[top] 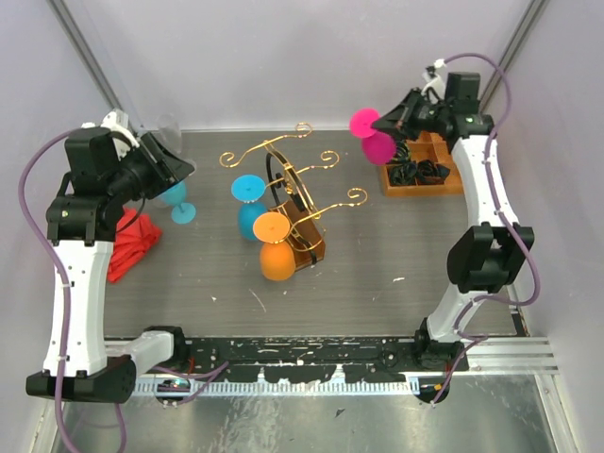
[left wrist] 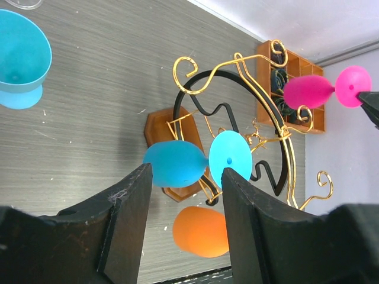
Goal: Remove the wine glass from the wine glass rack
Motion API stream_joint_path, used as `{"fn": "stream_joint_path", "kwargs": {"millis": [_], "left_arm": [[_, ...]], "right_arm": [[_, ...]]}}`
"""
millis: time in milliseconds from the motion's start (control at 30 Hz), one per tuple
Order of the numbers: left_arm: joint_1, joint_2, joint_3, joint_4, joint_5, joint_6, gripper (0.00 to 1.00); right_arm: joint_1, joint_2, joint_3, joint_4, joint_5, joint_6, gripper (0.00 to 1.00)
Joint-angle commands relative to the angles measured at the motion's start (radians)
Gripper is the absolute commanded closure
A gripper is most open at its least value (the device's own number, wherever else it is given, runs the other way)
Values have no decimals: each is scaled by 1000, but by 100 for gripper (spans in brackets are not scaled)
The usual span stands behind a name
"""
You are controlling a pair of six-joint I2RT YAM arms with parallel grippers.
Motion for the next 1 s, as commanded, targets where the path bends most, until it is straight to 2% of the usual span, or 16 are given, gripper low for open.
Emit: {"fn": "stream_joint_path", "kwargs": {"millis": [0,200,333,400,567,967], "left_arm": [[0,-20,-10,9,11,22,42],[0,-45,-29,24,43,17,42],[0,-73,-81,49,80,1,42],[0,-83,-108,60,99,-7,42],[1,-99,-135,55,131,-7,43],[0,-136,-155,49,169,-35,43]], "right_arm": [[-53,-91,119,-236,246,-195,100],[-53,-145,79,-453,747,-351,100],[-44,-228,-164,-450,1116,-361,100],[-28,-253,-258,-435,1242,-356,100],[107,-228,-401,-473,1660,-267,100],[154,-60,-588,-481,1920,-19,100]]}}
